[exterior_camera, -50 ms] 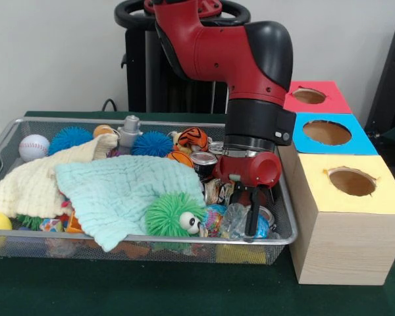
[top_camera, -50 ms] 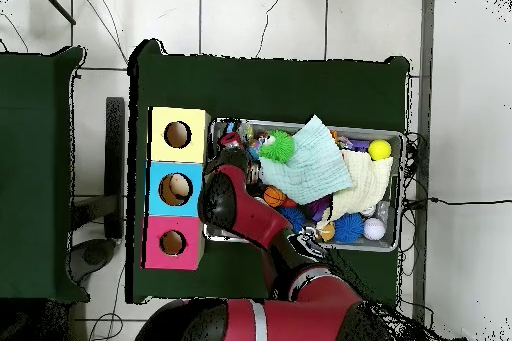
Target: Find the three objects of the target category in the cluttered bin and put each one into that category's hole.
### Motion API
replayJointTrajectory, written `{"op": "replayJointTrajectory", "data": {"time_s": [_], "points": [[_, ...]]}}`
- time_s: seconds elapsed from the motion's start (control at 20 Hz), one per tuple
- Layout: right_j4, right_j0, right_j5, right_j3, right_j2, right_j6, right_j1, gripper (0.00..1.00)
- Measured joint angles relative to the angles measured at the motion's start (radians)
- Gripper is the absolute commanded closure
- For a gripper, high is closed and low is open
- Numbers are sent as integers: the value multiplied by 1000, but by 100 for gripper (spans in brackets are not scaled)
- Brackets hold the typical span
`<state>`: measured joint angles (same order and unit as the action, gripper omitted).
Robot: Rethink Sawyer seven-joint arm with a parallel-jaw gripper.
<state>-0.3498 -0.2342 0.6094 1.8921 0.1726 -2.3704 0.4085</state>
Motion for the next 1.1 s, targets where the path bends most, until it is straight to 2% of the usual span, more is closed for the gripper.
{"op": "replayJointTrajectory", "data": {"time_s": [0.7, 1.1], "points": [[-36, 56, -5, -4, -47, 0, 13, 100], [-48, 100, -78, 8, -86, 0, 84, 100]]}}
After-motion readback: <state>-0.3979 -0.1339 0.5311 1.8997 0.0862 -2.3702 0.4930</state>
